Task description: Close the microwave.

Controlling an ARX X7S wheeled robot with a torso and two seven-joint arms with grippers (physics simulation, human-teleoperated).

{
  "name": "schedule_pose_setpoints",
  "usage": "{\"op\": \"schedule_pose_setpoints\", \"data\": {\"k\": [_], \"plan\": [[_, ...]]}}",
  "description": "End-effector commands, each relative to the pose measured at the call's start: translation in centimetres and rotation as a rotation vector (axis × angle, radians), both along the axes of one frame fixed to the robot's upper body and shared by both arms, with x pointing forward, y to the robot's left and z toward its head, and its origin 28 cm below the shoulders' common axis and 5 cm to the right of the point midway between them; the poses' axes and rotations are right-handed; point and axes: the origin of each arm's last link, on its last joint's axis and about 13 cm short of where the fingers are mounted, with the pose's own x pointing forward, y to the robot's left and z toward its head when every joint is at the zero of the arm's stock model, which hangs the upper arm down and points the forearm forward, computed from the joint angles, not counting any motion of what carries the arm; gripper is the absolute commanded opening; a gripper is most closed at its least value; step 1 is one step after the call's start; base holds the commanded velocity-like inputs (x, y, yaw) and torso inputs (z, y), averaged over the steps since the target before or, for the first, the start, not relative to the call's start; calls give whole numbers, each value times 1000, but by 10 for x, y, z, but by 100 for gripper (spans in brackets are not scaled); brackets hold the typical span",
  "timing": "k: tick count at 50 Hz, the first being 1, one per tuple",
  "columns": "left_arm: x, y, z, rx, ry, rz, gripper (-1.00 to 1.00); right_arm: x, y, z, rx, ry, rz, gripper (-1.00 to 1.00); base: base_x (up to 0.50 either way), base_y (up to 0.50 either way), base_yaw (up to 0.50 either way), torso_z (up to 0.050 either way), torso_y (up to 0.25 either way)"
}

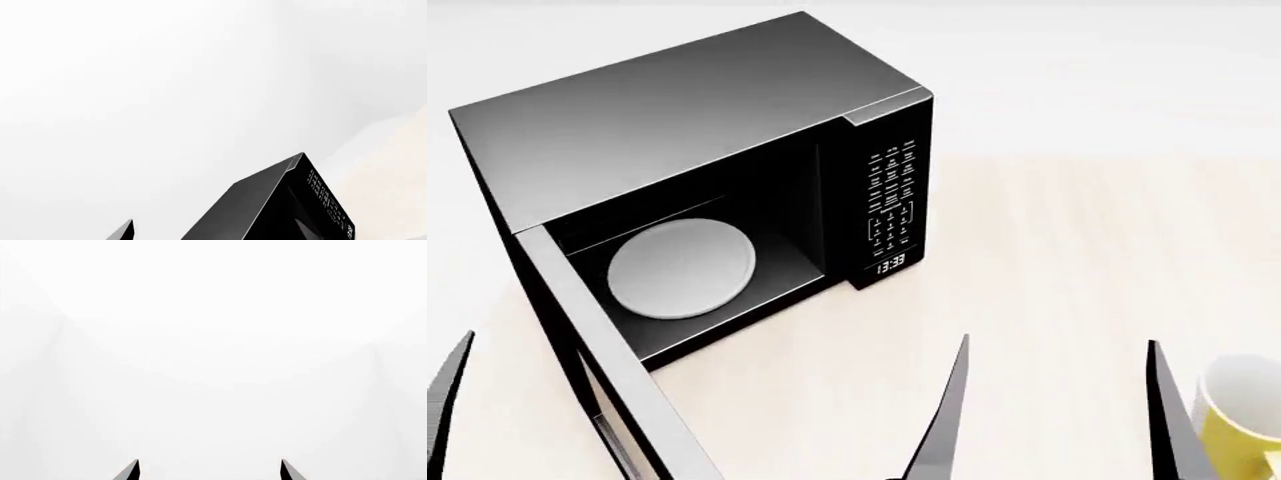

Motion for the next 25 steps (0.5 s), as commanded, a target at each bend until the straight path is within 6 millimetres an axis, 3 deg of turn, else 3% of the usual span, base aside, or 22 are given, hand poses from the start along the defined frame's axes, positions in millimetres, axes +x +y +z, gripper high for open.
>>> {"op": "schedule_pose_setpoints", "data": {"k": [1, 25], "plan": [[19, 18, -1, 143, 120, -48, 100, 0, 0, -3, -23, 1, 0, 100, 0, 0, 0, 0, 0], [30, 3, -37, 188, 244, -169, 100, 0, 1, -2, -23, 7, -2, 100, 0, 0, 0, 0, 0]]}}
